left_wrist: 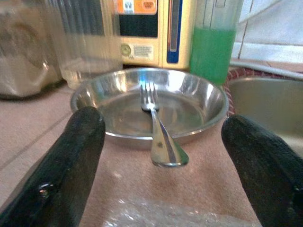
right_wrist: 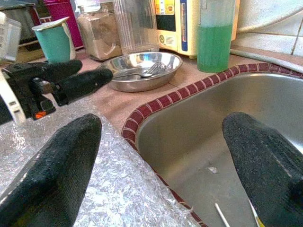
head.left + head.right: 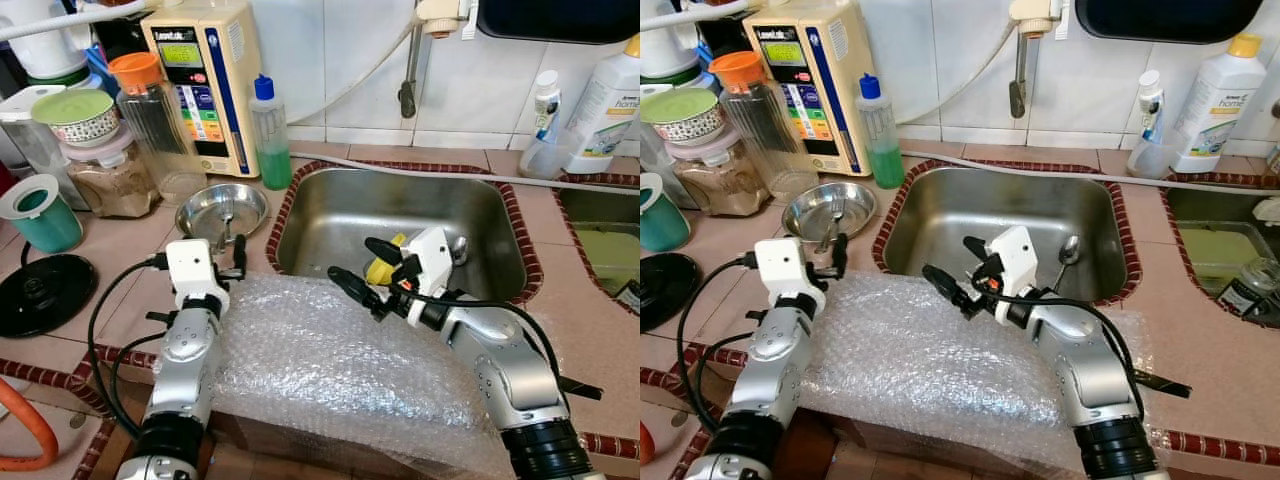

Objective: Kitchen organization

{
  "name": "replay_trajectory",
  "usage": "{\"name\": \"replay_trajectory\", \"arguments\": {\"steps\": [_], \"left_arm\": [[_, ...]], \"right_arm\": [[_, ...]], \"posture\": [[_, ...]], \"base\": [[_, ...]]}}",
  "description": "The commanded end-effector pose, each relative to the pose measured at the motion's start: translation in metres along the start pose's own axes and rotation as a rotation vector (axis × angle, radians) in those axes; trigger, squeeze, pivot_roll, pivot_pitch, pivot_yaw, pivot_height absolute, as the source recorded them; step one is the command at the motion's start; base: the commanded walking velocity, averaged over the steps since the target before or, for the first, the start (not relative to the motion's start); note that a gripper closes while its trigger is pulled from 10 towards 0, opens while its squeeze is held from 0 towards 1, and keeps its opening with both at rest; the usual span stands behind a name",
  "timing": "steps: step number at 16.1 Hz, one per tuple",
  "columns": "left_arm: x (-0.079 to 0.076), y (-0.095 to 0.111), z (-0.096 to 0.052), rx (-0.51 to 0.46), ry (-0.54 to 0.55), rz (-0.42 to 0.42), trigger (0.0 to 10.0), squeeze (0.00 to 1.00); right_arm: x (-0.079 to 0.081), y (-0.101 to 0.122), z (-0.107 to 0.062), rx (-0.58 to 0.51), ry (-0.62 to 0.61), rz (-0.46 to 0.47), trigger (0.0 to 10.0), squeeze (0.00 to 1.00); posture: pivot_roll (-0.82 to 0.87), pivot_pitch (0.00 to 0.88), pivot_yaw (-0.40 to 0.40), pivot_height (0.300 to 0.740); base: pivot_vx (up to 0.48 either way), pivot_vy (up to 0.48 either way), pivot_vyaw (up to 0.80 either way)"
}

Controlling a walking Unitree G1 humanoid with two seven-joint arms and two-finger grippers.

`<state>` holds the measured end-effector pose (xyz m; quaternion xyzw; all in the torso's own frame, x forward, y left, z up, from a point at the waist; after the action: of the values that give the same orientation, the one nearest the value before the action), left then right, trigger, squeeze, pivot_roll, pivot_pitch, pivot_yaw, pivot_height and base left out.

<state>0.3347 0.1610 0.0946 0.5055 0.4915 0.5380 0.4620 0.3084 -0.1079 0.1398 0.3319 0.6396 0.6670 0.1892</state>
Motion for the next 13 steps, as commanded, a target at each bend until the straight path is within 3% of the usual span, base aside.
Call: {"name": "replay_trajectory", "arguments": {"steps": [1,3,4,5,6,7,13], "left_arm": [[0.002,-0.003,0.002,0.028,0.01,0.011,10.0,1.0],[0.0,-0.003,0.003,0.032,-0.004,0.012,10.0,1.0],[-0.002,-0.003,0.005,0.035,-0.017,0.008,10.0,0.56],[-0.006,-0.002,0.008,0.043,-0.04,-0.004,1.2,0.0],[-0.008,-0.003,0.008,0.049,-0.048,-0.01,1.2,0.0],[-0.01,-0.003,0.009,0.057,-0.059,-0.02,0.0,0.0],[-0.014,-0.007,0.01,0.085,-0.082,-0.028,0.0,0.0]], "right_arm": [[0.004,0.003,0.001,-0.001,0.014,-0.02,10.0,0.22],[0.004,0.003,0.001,0.0,0.014,-0.021,10.0,0.22],[0.004,0.003,0.0,0.0,0.014,-0.022,10.0,0.23],[0.003,0.003,0.0,0.001,0.014,-0.024,10.0,0.22],[0.003,0.003,0.001,0.001,0.014,-0.025,10.0,0.23],[0.003,0.003,0.001,0.0,0.014,-0.025,10.0,0.22],[0.003,0.003,-0.001,0.002,0.01,-0.029,10.0,0.22]], "posture": [[-0.04,0.0,0.085,0.74],[-0.04,0.0,0.085,0.74],[-0.04,0.0,0.084,0.74],[-0.04,0.0,0.084,0.74],[-0.04,0.0,0.084,0.74],[-0.04,0.0,0.084,0.74],[-0.05,0.0,0.09,0.74]], "base": [[0.0,0.0,0.0],[0.0,0.0,0.0],[0.0,0.0,0.0],[0.0,0.0,0.0],[0.0,0.0,0.0],[0.0,0.0,0.0],[0.0,0.0,0.0]]}}
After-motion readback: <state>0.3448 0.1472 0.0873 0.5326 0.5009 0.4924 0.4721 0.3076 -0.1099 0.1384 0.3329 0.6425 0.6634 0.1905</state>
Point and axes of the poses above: a point about 5 cm out from each wrist's last joint towards the gripper, its own z axis pointing out of the wrist towards the gripper, its own y axis along the axis of the wrist's last joint, x = y × z, the point moved 1 cm from there along z, pointing out of the wrist towards the gripper, and after that the axes turned 9 degrees about z, right-handed, at the moved point
